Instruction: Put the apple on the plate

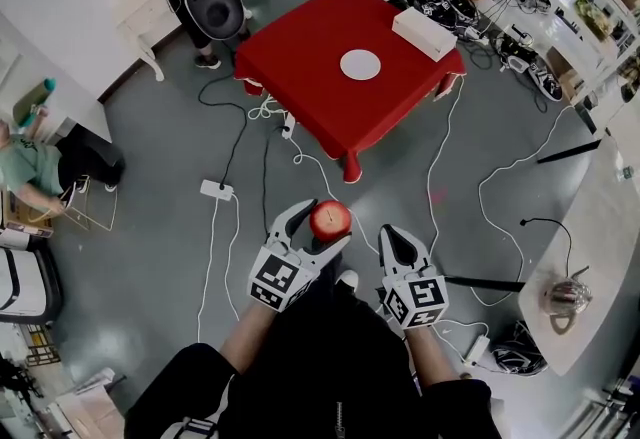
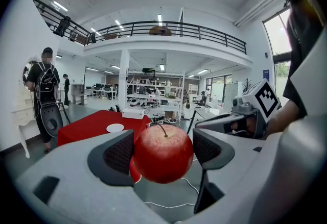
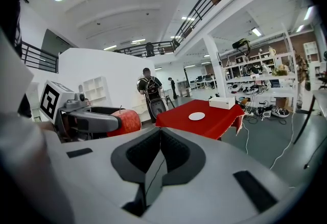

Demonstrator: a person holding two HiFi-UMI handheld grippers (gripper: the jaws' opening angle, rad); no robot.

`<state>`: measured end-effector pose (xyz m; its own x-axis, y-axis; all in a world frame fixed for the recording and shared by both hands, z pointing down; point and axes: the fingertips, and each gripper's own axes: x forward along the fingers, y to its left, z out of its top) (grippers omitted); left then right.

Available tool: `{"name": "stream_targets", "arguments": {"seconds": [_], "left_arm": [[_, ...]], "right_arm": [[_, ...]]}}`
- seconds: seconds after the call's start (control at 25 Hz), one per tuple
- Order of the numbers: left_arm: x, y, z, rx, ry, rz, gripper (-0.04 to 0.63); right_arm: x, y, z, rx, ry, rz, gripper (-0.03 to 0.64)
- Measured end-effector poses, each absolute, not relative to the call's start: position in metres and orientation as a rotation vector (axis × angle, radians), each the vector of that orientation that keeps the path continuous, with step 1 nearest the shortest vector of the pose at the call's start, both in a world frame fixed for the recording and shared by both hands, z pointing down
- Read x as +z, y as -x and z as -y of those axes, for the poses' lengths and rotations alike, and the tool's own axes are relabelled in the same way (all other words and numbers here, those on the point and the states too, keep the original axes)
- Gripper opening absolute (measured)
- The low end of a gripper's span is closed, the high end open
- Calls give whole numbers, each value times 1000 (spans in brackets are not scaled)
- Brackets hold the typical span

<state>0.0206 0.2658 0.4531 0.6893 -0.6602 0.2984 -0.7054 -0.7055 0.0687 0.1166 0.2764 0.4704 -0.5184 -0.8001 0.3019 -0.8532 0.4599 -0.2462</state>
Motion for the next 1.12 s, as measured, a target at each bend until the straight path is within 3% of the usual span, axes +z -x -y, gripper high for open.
{"name": "stream_targets", "arguments": {"seconds": [1.12], "left_arm": [[442, -7, -199, 319, -2773, 1124, 364]], "right_arm": [[471, -94, -223, 527, -1428, 2557, 11]]}}
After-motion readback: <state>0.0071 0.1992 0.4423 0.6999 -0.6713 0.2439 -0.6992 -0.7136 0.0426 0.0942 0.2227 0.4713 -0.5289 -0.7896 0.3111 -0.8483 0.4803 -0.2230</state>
